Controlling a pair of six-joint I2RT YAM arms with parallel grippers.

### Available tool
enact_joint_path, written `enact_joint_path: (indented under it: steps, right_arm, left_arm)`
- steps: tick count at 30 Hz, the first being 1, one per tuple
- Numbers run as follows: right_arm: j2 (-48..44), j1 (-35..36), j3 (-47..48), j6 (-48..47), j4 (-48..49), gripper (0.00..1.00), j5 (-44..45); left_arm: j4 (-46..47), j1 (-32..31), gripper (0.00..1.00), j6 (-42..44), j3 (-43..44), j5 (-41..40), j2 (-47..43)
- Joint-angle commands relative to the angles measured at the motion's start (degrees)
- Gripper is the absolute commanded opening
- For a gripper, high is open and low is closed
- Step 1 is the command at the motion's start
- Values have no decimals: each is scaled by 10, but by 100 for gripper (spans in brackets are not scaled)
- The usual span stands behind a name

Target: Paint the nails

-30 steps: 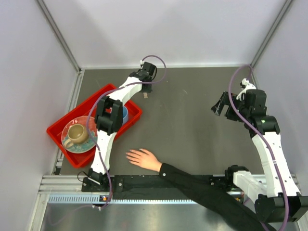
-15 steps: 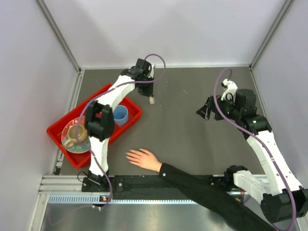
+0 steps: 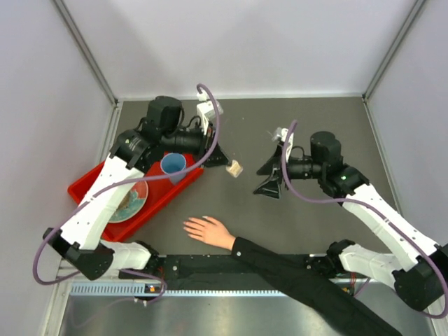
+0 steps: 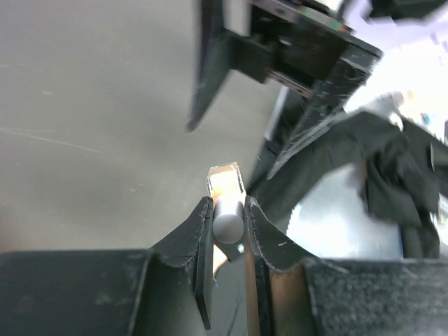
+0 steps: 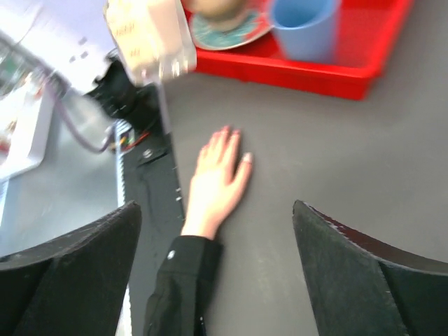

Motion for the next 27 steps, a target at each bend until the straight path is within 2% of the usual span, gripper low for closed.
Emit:
enact_joint_path:
  steps: [1, 8, 9, 14, 20, 27]
  right_arm:
    - [25, 52, 58, -45, 38, 83, -41]
    - [39, 115, 95, -64, 8, 67, -60]
    - [41, 125, 97, -65, 5, 62, -61]
    - [39, 147, 91, -57, 20, 51, -51]
    - [50, 162, 99, -54, 27, 38, -57]
    - [68, 188, 112, -41, 14, 33, -59]
  left_arm:
    - [-45, -34, 0, 45, -23, 28, -13]
    - [-34, -67, 0, 49, -46, 32, -40]
    - [-28, -71, 0, 49, -49, 33, -48]
    - [-2, -86, 0, 44, -61, 50, -67]
    - [-14, -90, 0, 42, -59, 37, -72]
    - [-20, -95, 0, 38, -61, 24, -78]
